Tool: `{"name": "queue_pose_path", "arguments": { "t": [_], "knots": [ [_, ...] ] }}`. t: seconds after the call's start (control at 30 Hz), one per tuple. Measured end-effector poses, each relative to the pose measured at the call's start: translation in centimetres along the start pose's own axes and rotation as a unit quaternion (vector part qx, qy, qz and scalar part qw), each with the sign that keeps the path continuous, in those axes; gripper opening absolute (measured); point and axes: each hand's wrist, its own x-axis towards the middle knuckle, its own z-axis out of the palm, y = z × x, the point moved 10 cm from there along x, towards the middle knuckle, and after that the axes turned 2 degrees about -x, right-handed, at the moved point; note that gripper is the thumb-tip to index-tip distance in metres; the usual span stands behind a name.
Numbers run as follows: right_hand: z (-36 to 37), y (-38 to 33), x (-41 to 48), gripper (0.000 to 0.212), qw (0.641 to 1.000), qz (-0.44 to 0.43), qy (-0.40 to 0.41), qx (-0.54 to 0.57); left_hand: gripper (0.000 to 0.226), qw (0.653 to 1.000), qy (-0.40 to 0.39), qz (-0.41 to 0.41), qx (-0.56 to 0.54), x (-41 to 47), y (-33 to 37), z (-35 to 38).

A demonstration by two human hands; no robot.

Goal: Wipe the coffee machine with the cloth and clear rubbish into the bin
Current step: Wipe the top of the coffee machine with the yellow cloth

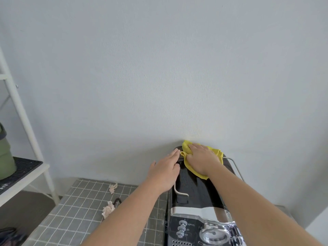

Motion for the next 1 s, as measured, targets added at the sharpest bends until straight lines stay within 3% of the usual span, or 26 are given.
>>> {"name": "queue_pose_path", "arguments": {
  "t": [0.1,0.27,0.43,0.57,0.67,0.73,1.0],
  "knots": [
    [-0.1,0.0,0.9,0.058,0.999,0.016,-0.018,-0.023,0.052,1.000,0.004,0.003,-0.010,-0.2,-0.1,0.0],
    [0.0,-0.4,1.6,0.054,0.994,-0.062,-0.061,0.070,0.052,1.000,0.020,0.006,-0.011,0.0,-0.3,-0.2],
    [-0.1,-0.7,1.6,0.053,0.993,-0.073,-0.041,0.081,0.052,1.000,0.022,0.008,-0.006,0.2,-0.3,-0.1],
    [-0.2,0.8,1.1,0.056,1.000,0.009,-0.002,-0.002,0.051,1.000,0.018,0.005,0.004,0.2,-0.3,-0.1],
    [-0.5,1.9,0.1,0.063,0.995,0.093,0.026,-0.020,0.051,1.000,0.015,0.000,0.009,0.2,-0.2,-0.1],
    [-0.5,2.1,-0.6,0.066,0.994,0.105,0.034,-0.019,0.051,1.000,0.014,-0.008,0.008,0.1,-0.1,-0.2],
    [0.4,0.5,-7.8,0.066,1.000,-0.015,-0.005,0.003,0.051,1.000,0.006,-0.020,0.014,0.3,-0.1,-0.1]
  ]
}}
